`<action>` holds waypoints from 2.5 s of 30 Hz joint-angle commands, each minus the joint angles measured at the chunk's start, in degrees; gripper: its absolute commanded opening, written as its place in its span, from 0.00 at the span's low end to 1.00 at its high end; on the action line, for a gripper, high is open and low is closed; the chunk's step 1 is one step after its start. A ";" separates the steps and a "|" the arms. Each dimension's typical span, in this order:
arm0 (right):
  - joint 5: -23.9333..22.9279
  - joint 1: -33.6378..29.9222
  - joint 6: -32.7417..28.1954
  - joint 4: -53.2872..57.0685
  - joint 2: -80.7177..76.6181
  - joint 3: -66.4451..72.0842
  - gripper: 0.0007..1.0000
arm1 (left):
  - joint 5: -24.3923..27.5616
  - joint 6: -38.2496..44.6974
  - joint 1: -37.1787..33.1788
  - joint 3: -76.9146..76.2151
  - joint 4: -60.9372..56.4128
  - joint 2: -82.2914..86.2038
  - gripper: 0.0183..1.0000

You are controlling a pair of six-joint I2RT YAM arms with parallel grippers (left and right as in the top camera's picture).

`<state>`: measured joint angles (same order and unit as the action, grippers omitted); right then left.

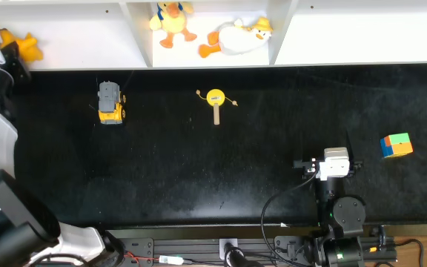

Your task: Store Toys

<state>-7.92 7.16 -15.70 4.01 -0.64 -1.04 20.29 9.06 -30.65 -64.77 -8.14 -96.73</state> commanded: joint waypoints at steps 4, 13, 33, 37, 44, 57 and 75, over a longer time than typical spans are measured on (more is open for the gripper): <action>-0.26 -0.15 -0.15 -0.37 0.39 0.79 1.00 | -1.53 -0.63 1.55 -2.71 -0.22 -2.34 0.20; -0.26 -0.15 -0.15 -0.37 0.39 0.79 1.00 | -2.23 -0.59 2.03 -2.71 -0.76 -2.43 0.29; -0.26 -0.15 -0.15 -0.37 0.39 0.79 1.00 | -2.43 -0.52 2.19 -2.71 -2.91 -2.43 1.00; -0.26 -0.15 -0.15 -0.37 0.39 0.79 0.99 | -2.45 -0.24 2.19 -2.71 -4.26 -2.47 1.00; -0.26 -0.15 -0.15 -0.37 0.39 0.79 0.99 | -2.43 -0.15 2.56 -2.71 -8.79 -5.40 1.00; -0.26 -0.15 -0.15 -0.37 0.39 0.79 1.00 | -2.60 -0.17 3.06 -2.71 -14.12 -6.16 1.00; -0.28 -0.15 -0.15 -0.37 0.39 0.79 1.00 | -8.39 2.03 4.92 3.41 6.78 8.24 1.00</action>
<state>-7.90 7.16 -15.68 3.99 -0.64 -1.04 12.88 9.63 -25.85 -65.73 -1.91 -93.89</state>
